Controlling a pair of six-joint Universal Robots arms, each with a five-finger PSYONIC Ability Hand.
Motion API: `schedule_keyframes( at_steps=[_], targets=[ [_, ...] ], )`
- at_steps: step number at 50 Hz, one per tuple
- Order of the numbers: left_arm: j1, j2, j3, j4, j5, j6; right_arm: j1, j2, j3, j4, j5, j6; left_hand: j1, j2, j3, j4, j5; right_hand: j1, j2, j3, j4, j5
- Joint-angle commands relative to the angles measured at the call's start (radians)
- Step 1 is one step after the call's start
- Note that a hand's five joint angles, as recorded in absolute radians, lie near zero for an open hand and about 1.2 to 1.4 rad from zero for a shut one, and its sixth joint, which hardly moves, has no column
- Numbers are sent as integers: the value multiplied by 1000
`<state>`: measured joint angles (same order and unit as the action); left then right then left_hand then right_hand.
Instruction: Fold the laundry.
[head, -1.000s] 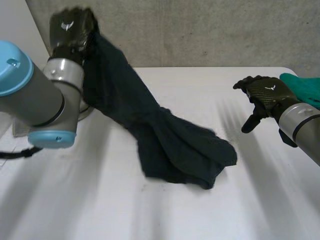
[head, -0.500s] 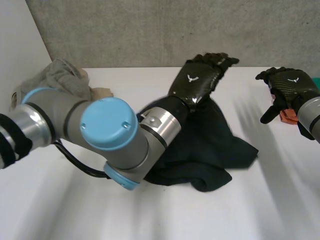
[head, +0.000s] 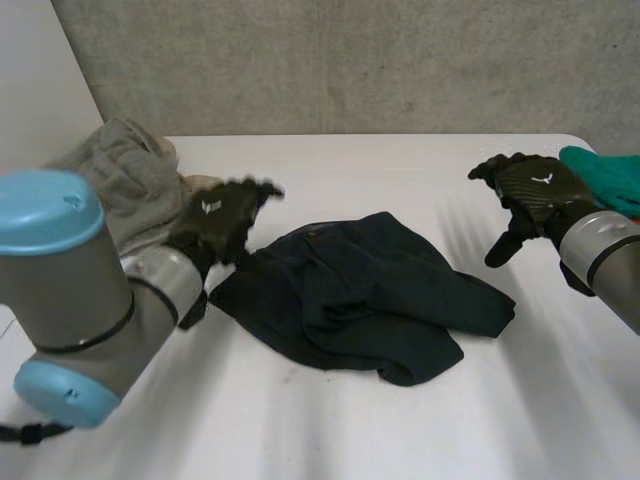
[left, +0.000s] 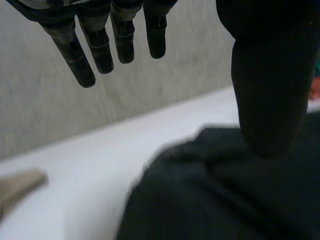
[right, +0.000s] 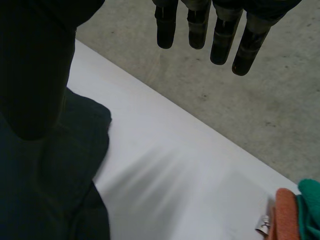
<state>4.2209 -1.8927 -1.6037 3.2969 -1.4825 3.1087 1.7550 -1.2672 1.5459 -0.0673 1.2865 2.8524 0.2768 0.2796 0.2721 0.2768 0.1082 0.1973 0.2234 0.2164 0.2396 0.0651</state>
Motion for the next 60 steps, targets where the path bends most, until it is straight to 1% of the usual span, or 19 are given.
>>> schedule_keyframes(
  at_steps=[1,5,14,17,20,21,24,30,36,39,43,47,48,50,51,54,55,58,60],
  targets=[
    [13,-16,-97,30,7,88,9,8,20,0,-3,-4,116,113,120,116,110,-23,-49,-42,-65,-65],
    [16,-32,-134,90,8,157,9,9,26,0,-6,-7,113,110,118,113,107,-23,-49,-42,-65,-65],
    [25,-144,-144,227,8,356,9,28,34,-3,-6,-7,113,110,118,113,107,-23,-49,-42,-65,-65],
    [33,-173,-136,250,8,390,11,32,39,-8,-6,-7,122,119,126,122,116,-23,-49,-42,-65,-65],
    [42,-212,-122,280,16,432,11,39,39,-8,-6,-7,423,420,428,423,417,-23,-49,-42,-65,-65],
    [44,-226,-107,297,14,447,11,40,39,-8,-6,-7,700,697,705,700,694,-23,-49,-42,-65,-65],
    [45,-242,-82,319,14,449,11,40,40,-8,-4,-7,1118,1115,1123,1118,1112,-23,-49,-42,-65,-65],
    [62,-264,20,328,-4,459,11,40,39,-8,-4,-7,1119,1117,1124,1119,1114,-23,-49,-42,-65,-65],
    [146,-212,190,400,-47,465,11,39,37,-8,-7,-7,1119,1117,1124,1119,1114,-23,-49,-42,-65,-65],
    [156,-183,261,423,-53,462,11,35,39,-8,-7,-4,1119,1117,1124,1119,1114,-23,-49,-42,-65,-65],
    [142,-166,367,437,-48,452,11,35,36,-8,-7,-4,1119,1117,1124,1119,1114,-23,-49,-42,-65,-65],
    [68,-161,461,446,-44,435,9,35,30,-8,-6,-4,1119,1117,1124,1119,1114,-23,-49,-42,-65,-65],
    [29,-164,488,445,-44,423,6,35,28,-8,-6,-2,1119,1117,1124,1119,1114,-23,-49,-42,-65,-65],
    [-16,-173,498,441,-36,406,0,35,25,-8,-6,-2,1119,1117,1124,1119,1114,-23,-49,-42,-65,-65],
    [-59,-186,498,444,-15,392,0,35,23,-8,-6,-2,1119,1117,1124,1119,1114,-23,-49,-42,-65,-65],
    [-126,-221,485,440,30,372,-2,35,22,-9,-4,-2,1119,1117,1124,1119,1114,-23,-49,-42,-65,-65],
    [-168,-251,472,434,57,363,-2,35,20,-8,-4,-2,1119,1117,1124,1119,1114,-23,-49,-42,-65,-65],
    [-226,-285,433,432,71,357,-3,34,19,-9,-4,-2,1119,1117,1124,1119,1114,-23,-49,-42,-65,-65],
    [-281,-301,389,426,70,358,-3,35,16,-9,-3,-2,1119,1117,1124,1119,1114,-23,-49,-42,-65,-65]
  ],
)
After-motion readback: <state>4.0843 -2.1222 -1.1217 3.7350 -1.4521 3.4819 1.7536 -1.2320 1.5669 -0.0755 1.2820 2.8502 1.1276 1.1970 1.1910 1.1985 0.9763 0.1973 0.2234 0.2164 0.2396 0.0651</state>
